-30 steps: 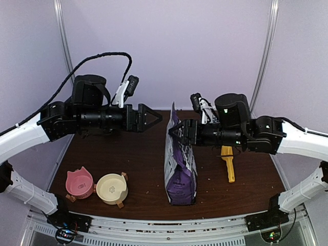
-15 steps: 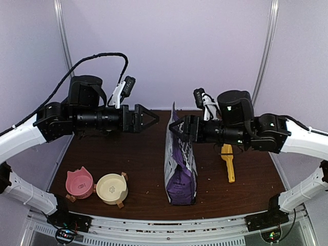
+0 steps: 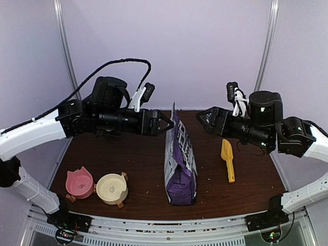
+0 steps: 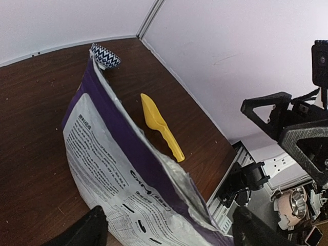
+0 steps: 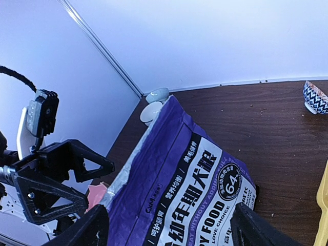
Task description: Serve the pet food
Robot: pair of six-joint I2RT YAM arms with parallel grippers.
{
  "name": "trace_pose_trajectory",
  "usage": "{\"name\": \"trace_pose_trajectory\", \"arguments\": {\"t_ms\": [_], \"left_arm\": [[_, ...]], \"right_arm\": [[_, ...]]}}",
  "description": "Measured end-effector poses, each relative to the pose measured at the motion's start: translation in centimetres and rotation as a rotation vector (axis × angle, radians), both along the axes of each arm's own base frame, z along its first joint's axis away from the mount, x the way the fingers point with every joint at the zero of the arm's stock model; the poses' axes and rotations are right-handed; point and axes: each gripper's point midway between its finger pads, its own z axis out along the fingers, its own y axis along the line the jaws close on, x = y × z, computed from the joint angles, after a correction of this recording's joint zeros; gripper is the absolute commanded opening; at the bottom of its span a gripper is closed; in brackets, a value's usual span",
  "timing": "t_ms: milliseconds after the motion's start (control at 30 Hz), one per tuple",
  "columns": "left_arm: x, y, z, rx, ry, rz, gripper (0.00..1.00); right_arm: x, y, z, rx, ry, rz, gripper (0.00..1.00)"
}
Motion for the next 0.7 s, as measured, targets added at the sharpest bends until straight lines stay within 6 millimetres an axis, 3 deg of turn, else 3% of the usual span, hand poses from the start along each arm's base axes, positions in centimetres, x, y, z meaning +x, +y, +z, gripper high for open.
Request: {"name": "trace_pose_trajectory", "arguments": {"t_ms": [133,533,700], "left_arm": [[0.2,-0.3,-0.8,0.012,0.020,0.007,0.72],[1.0,-0.3,-1.3,0.015,0.045,0.058,0.64],[1.4,-1.0,-1.6,0.020,0.055,0.061,0.53]], "right_arm": [[0.1,-0.1,-0.9,-0.023,0.013,-0.009,0.84],[0.2,-0.1,-1.1,-0.029,0.017,-0.013,0.84],[0.2,-0.2,-1.3,-0.037,0.021,-0.013,0.84]]}}
